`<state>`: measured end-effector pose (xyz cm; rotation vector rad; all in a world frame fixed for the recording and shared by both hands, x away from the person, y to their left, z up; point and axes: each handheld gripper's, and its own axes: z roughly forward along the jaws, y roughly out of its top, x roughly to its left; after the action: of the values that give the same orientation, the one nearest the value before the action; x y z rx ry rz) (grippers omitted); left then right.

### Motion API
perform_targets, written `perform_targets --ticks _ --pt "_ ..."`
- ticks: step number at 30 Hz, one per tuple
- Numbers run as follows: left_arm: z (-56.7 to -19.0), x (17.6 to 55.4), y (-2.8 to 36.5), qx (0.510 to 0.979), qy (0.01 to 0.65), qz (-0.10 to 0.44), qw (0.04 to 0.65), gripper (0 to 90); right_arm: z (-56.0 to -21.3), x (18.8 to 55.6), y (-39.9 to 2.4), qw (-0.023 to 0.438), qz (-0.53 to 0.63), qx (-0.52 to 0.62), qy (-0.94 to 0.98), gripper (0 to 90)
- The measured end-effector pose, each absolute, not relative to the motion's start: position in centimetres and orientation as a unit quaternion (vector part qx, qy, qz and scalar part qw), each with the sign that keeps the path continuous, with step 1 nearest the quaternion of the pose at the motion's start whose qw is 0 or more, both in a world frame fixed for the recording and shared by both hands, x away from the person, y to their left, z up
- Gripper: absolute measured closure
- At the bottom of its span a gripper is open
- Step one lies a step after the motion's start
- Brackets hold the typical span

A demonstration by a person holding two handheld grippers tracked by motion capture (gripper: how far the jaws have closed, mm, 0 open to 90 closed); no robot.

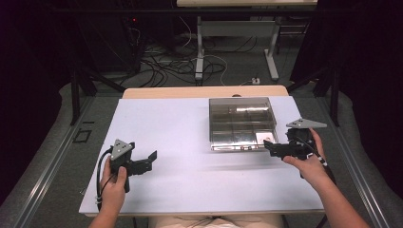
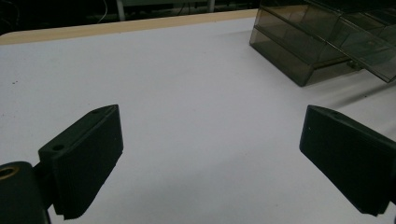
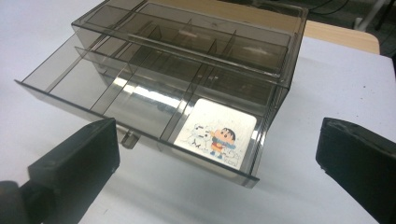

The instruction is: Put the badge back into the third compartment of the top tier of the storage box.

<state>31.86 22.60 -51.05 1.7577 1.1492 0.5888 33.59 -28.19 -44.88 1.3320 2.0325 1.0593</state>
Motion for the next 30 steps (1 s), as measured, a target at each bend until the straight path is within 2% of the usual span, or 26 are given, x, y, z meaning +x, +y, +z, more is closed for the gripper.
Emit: perform_targets --ticks 16,30 --pt "-51.0 31.8 22.7 0.713 0.468 0.239 0.464 6.2 -46.4 32.4 -29.6 0.249 0.387 0.485 0.744 0.6" --pt "-51.0 31.8 22.8 0.716 0.464 0.244 0.461 6.2 -48.3 32.2 -32.2 0.257 0.378 0.527 0.717 2.2"
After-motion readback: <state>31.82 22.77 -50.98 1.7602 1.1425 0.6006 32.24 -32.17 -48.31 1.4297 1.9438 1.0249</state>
